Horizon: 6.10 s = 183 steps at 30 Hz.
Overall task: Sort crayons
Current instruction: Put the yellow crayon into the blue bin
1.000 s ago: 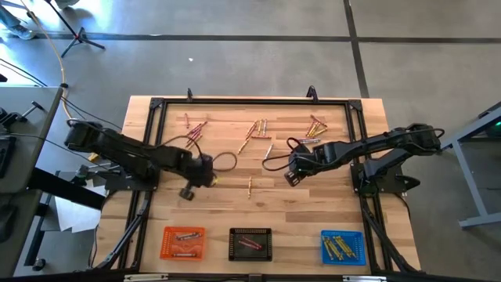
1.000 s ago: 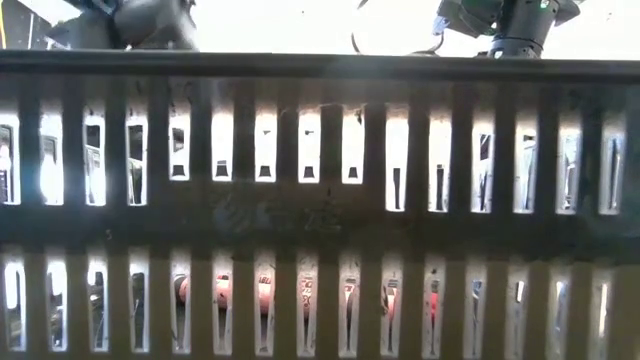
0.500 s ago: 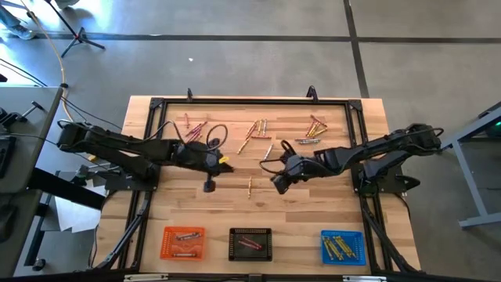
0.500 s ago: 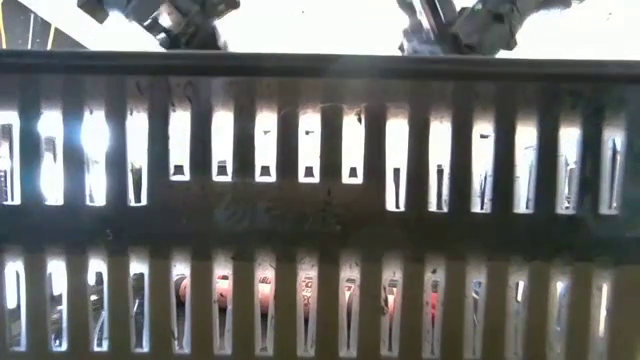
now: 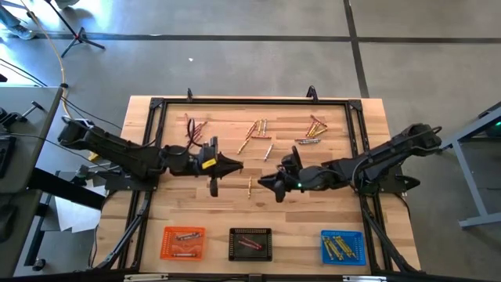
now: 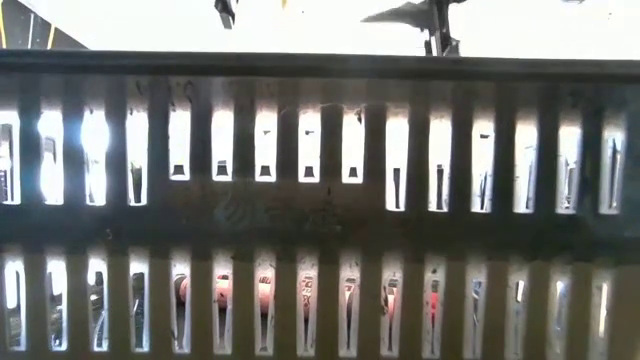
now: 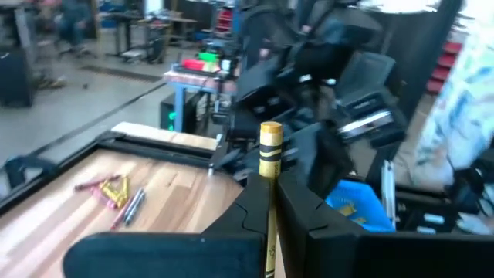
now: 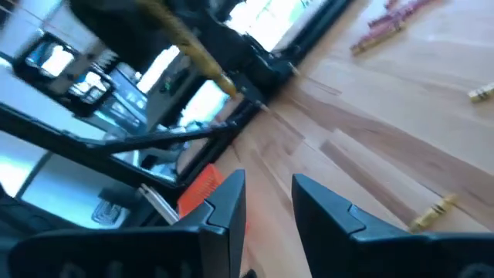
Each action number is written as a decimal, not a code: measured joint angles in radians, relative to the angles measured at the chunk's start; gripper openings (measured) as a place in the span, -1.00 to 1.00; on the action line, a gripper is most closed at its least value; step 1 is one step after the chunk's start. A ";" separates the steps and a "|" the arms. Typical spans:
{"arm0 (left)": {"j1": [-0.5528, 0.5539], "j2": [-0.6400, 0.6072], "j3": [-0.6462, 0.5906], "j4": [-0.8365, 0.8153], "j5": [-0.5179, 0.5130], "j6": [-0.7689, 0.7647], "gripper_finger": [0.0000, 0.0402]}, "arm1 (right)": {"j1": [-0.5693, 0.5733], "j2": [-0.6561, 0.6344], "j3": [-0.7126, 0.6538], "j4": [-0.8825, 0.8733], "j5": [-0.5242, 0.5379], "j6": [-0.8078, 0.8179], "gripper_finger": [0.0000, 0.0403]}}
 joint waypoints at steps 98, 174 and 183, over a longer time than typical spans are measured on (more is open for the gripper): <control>-0.139 0.213 0.140 -0.003 -0.288 -0.192 -0.42 | 0.256 -0.016 0.413 -1.162 -0.257 0.309 -0.98; 0.096 0.676 0.518 -0.883 0.118 -0.672 -0.55 | 0.213 -0.140 0.125 -1.185 -0.540 0.088 -0.39; 0.112 0.892 0.828 -1.187 0.117 -0.695 -0.55 | 0.217 -0.232 0.125 -1.300 -0.506 0.045 -0.39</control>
